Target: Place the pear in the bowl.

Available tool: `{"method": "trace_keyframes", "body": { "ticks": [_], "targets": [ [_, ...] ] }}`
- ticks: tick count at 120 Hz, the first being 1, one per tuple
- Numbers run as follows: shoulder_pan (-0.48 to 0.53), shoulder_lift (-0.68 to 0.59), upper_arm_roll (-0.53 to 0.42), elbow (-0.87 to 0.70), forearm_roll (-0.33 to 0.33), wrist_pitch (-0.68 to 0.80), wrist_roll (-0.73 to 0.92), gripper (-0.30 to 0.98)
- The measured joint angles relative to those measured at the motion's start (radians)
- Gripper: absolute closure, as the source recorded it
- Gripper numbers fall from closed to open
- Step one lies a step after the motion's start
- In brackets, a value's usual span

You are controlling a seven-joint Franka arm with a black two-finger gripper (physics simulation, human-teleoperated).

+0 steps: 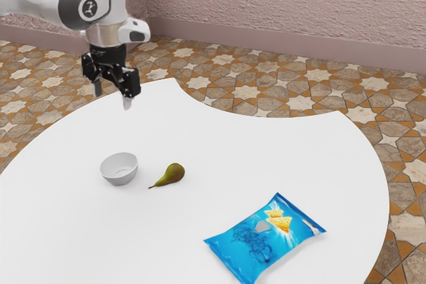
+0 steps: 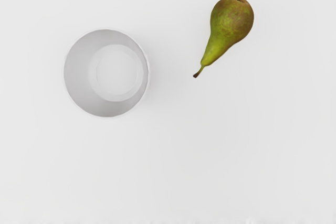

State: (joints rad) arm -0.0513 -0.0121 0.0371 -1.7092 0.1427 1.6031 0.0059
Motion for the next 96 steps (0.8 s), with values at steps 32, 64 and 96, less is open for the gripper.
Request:
{"method": "trace_keyframes", "body": {
  "ticks": [32, 64, 96],
  "targets": [
    [-0.099, 0.049, -0.005, -0.203, -0.047, 0.112, 0.007, 0.00],
    [-0.035, 0.247, -0.013, -0.173, -0.069, 0.268, 0.035, 0.00],
    [-0.006, 0.381, -0.019, -0.080, -0.085, 0.361, 0.081, 0.00]
  ]
}}
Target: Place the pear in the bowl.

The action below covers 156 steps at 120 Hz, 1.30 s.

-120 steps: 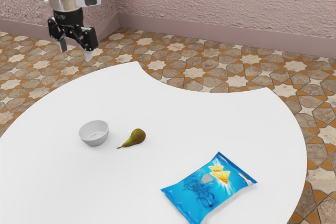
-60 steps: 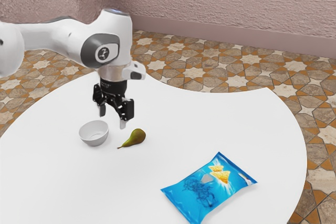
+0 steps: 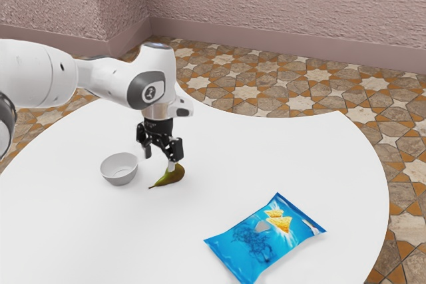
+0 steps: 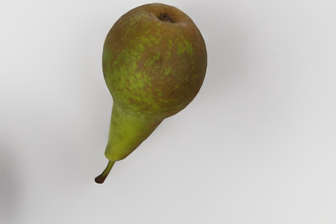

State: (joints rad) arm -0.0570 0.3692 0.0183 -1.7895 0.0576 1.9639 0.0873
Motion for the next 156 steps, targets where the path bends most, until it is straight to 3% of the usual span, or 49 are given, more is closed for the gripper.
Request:
{"method": "trace_keyframes", "body": {
  "ticks": [82, 156],
  "targets": [
    [0.030, 0.197, -0.001, 0.117, -0.033, 0.108, 0.151, 0.00],
    [0.032, 0.249, -0.001, 0.153, -0.042, 0.132, 0.209, 0.00]
  ]
}}
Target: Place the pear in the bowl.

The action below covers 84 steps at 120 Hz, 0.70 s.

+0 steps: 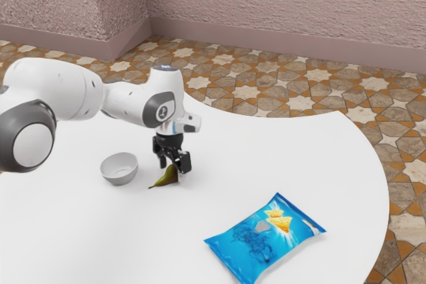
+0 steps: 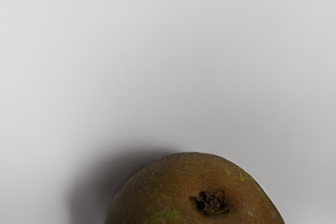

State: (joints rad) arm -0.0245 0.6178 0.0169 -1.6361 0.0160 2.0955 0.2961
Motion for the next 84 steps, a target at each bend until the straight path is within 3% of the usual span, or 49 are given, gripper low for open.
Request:
{"method": "trace_keyframes", "body": {
  "ticks": [13, 55, 84],
  "targets": [
    [0.000, 0.001, 0.000, 0.001, 0.001, 0.001, 0.005, 0.01],
    [0.000, -0.001, 0.000, 0.011, 0.002, 0.001, 0.018, 0.34],
    [-0.001, -0.010, 0.002, 0.011, 0.009, 0.003, 0.019, 0.40]
  ]
}}
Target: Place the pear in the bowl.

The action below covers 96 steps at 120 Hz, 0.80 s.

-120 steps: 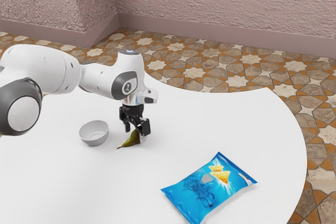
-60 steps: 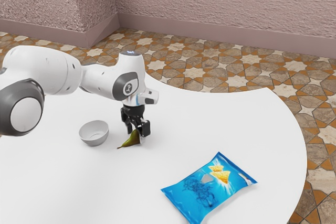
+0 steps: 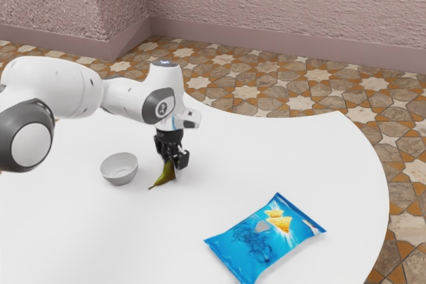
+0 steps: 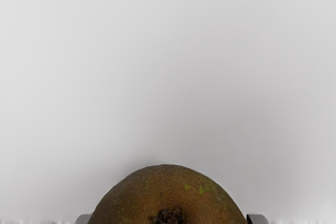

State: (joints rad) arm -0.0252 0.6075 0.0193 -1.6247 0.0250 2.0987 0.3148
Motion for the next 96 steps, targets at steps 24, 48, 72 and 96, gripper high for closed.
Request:
{"method": "trace_keyframes", "body": {
  "ticks": [24, 48, 72, 96],
  "targets": [
    [0.000, -0.104, 0.014, -0.010, 0.030, 0.000, -0.002, 0.44],
    [0.022, -0.262, 0.060, -0.114, 0.056, -0.004, -0.008, 0.46],
    [0.156, -0.293, 0.069, -0.178, 0.060, -0.023, -0.011, 0.46],
    [0.188, -0.254, 0.075, -0.183, 0.044, -0.047, -0.010, 0.45]
  ]
}}
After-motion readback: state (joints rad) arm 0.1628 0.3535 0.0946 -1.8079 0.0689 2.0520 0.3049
